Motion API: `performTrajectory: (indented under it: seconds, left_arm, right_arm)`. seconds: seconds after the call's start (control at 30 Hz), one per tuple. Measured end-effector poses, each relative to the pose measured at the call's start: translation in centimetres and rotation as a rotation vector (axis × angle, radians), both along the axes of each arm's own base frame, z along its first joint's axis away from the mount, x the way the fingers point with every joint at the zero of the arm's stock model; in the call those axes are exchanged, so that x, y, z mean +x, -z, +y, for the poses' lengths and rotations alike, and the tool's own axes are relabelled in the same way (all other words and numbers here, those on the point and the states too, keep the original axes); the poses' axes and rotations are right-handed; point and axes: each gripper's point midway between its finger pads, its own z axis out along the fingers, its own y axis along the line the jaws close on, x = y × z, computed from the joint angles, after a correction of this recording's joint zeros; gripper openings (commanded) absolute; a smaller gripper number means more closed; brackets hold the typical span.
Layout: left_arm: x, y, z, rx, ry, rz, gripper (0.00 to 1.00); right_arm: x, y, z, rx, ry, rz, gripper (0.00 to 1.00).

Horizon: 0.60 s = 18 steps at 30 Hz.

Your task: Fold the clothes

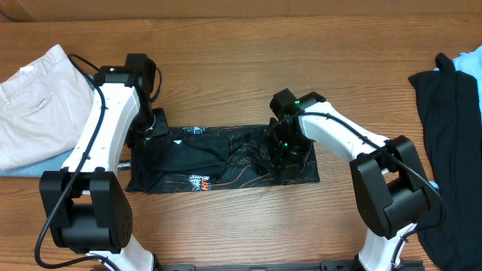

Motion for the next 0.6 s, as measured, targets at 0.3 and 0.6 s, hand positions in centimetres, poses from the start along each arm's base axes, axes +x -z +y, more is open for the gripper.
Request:
performTrajectory:
  seconds: [0.3,0.6]
  left_arm:
    - [0.0,0.0,0.0,0.000,0.000,0.000,0.42]
    - [0.0,0.0,0.0,0.000,0.000,-0.001,0.42]
  right_arm:
    - [-1.7,-1.2,3.6,0.150,-0.154,0.023,0.31]
    - [1.5,0.1,-1.2,-0.138,-0.042,-0.104,0.40]
